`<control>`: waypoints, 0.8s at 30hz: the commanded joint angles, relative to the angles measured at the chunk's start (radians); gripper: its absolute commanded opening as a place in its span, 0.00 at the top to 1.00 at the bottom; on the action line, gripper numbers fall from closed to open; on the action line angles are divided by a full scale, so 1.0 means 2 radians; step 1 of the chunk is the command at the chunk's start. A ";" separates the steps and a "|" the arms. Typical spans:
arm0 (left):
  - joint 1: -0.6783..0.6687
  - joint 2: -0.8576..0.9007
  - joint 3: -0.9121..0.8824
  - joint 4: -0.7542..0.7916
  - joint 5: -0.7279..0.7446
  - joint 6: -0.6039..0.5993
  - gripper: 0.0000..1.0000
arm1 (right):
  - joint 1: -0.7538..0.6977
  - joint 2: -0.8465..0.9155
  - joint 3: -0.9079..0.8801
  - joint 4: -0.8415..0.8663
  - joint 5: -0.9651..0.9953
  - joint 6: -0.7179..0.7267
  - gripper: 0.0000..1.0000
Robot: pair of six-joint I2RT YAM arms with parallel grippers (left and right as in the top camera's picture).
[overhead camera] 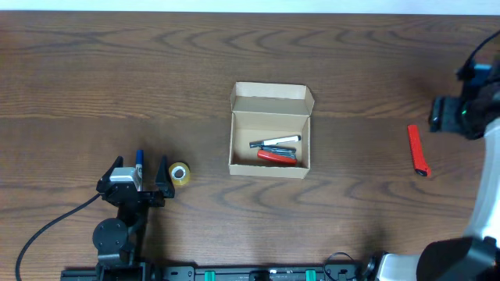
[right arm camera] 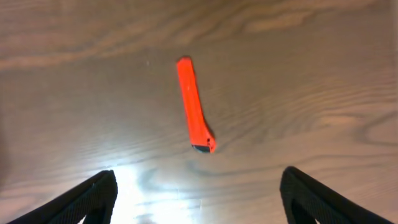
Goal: Pack container
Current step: 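Open the right gripper and move it over the red box cutter, then lower the right gripper and grasp the red box cutter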
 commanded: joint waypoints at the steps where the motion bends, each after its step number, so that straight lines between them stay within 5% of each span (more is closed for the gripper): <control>1: -0.002 -0.003 -0.006 -0.022 0.017 -0.002 0.04 | -0.006 0.018 -0.048 0.022 0.010 -0.039 0.19; 24: -0.002 -0.003 -0.006 -0.022 0.017 -0.002 0.05 | -0.021 0.180 -0.058 0.058 0.025 -0.050 0.21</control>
